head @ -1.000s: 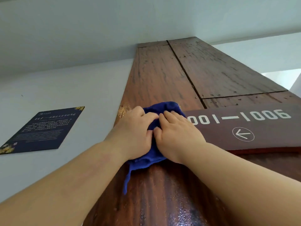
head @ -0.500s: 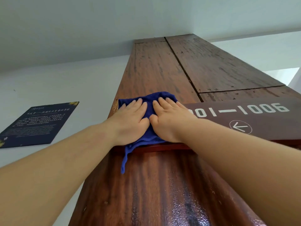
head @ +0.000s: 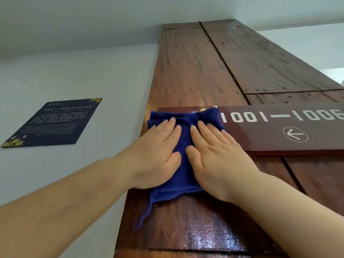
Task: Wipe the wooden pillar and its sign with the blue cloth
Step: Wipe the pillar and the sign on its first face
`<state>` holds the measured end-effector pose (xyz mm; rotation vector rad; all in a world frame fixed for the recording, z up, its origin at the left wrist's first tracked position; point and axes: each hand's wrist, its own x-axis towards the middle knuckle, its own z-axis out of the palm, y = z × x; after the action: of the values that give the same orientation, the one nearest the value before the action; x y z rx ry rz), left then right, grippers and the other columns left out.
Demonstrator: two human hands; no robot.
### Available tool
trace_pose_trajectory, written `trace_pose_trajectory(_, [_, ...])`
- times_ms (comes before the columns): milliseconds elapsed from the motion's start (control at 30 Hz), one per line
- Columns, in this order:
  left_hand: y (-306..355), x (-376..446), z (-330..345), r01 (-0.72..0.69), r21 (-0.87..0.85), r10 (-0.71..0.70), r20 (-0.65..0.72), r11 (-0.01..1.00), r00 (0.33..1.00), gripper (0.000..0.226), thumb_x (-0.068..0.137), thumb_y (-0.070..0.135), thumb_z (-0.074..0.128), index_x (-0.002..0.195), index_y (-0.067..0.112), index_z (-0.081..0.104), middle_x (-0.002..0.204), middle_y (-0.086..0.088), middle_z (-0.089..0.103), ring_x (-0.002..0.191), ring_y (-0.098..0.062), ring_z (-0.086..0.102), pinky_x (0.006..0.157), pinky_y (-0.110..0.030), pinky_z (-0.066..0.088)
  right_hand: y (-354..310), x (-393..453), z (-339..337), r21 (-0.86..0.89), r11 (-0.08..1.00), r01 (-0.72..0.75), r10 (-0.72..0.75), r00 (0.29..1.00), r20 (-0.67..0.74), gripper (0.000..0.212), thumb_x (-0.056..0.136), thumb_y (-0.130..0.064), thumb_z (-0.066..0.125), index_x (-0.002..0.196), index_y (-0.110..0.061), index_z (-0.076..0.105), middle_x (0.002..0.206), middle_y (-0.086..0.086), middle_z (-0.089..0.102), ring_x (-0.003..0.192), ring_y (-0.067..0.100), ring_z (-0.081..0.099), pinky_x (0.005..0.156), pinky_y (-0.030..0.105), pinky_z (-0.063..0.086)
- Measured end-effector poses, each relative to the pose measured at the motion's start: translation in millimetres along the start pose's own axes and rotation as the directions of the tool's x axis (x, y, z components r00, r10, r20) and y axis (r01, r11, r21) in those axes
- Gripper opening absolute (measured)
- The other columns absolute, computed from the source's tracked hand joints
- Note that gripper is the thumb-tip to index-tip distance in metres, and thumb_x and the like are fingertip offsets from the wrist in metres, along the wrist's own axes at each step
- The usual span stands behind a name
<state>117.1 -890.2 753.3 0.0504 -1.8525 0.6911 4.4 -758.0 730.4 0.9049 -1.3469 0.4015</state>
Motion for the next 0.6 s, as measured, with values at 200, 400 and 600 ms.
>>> trace_pose_trajectory(200, [-23, 75, -12, 0.151, -0.019, -0.152, -0.027, 0.988, 0.988, 0.064, 0.098, 0.037, 0.024, 0.149, 0.008, 0.000, 0.159, -0.011, -0.008, 0.146, -0.022, -0.008, 0.118, -0.039, -0.003, 30, 102, 0, -0.177, 0.984, 0.031, -0.006, 0.990, 0.139, 0.066, 0.089, -0.041, 0.008, 0.145, -0.008, 0.022, 0.159, 0.014, 0.000, 0.146, 0.032, -0.003, 0.117, 0.053, 0.006])
trace_pose_trajectory(400, [-6, 76, -10, 0.076, 0.036, -0.072, -0.083, 0.996, 0.994, 0.066, 0.094, 0.041, 0.024, 0.148, 0.005, 0.012, 0.158, -0.016, 0.006, 0.146, -0.025, 0.003, 0.118, -0.042, 0.005, 44, 86, -9, -0.184, 0.983, -0.007, 0.029, 0.993, 0.117, 0.057, 0.097, -0.039, 0.014, 0.148, -0.011, 0.017, 0.160, 0.011, -0.001, 0.146, 0.029, -0.005, 0.118, 0.050, 0.004])
trace_pose_trajectory(600, [15, 35, 6, -0.016, 0.061, 0.021, -0.086, 0.998, 0.996, 0.065, 0.097, 0.044, 0.023, 0.150, 0.016, -0.003, 0.159, -0.002, -0.008, 0.145, -0.013, -0.007, 0.119, -0.033, -0.001, 34, 15, -5, -0.072, 0.997, -0.036, 0.043, 0.995, 0.094, 0.064, 0.094, -0.047, 0.006, 0.151, -0.018, 0.003, 0.160, 0.004, -0.004, 0.147, 0.018, -0.007, 0.119, 0.040, -0.001])
